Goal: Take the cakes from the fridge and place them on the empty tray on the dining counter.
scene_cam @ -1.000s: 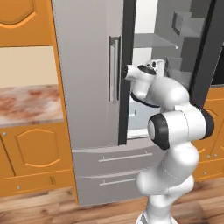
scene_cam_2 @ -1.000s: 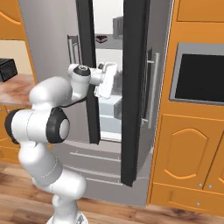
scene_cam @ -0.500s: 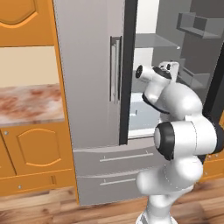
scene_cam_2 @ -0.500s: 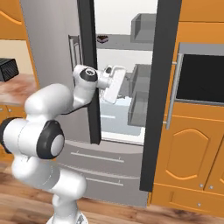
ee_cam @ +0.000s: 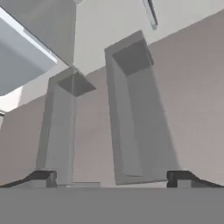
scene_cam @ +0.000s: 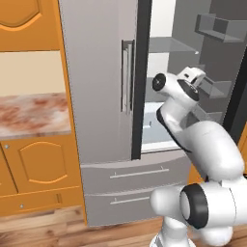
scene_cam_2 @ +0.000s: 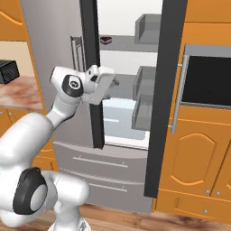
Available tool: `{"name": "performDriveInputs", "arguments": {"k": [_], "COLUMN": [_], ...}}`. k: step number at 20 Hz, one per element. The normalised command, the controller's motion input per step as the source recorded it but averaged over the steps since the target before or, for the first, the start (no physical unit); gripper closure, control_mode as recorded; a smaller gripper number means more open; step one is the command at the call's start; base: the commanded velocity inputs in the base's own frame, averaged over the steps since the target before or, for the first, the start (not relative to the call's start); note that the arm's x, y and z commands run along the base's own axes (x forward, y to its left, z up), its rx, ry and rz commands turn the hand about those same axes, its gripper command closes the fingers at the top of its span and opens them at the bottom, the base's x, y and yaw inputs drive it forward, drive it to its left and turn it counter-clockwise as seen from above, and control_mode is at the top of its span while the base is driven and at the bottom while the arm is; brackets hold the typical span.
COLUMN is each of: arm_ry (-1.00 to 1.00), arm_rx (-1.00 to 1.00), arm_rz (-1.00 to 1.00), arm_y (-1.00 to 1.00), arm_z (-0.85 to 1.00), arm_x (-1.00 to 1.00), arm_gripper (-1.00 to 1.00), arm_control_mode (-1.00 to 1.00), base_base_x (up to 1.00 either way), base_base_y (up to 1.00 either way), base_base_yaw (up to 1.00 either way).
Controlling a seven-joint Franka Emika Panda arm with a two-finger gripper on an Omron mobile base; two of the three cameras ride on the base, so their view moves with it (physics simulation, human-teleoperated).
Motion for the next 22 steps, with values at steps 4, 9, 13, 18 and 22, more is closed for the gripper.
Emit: {"name": "performDriveInputs", "arguments": {"k": [4,9,13,18,22], "arm_ry": [-0.74,-0.66,-0.28,-0.09,-0.01], "arm_rx": [0.35,0.48,0.48,0.37,0.14], "arm_rz": [-0.14,-0.07,0.14,0.37,0.42], "arm_y": [1.0,0.96,0.73,0.55,0.41], "arm_z": [0.24,0.04,0.0,0.0,0.0], "arm_x": [-0.66,-0.64,-0.27,-0.01,0.0], "arm_gripper": [-1.0,-1.0,-1.0,-1.0,-1.0], "arm_control_mode": [-1.0,-1.0,-1.0,-1.0,-1.0], "base_base_x": [0.0,0.0,0.0,0.0,0.0], "base_base_y": [0.0,0.0,0.0,0.0,0.0], "base_base_yaw": [0.0,0.0,0.0,0.0,0.0]}}
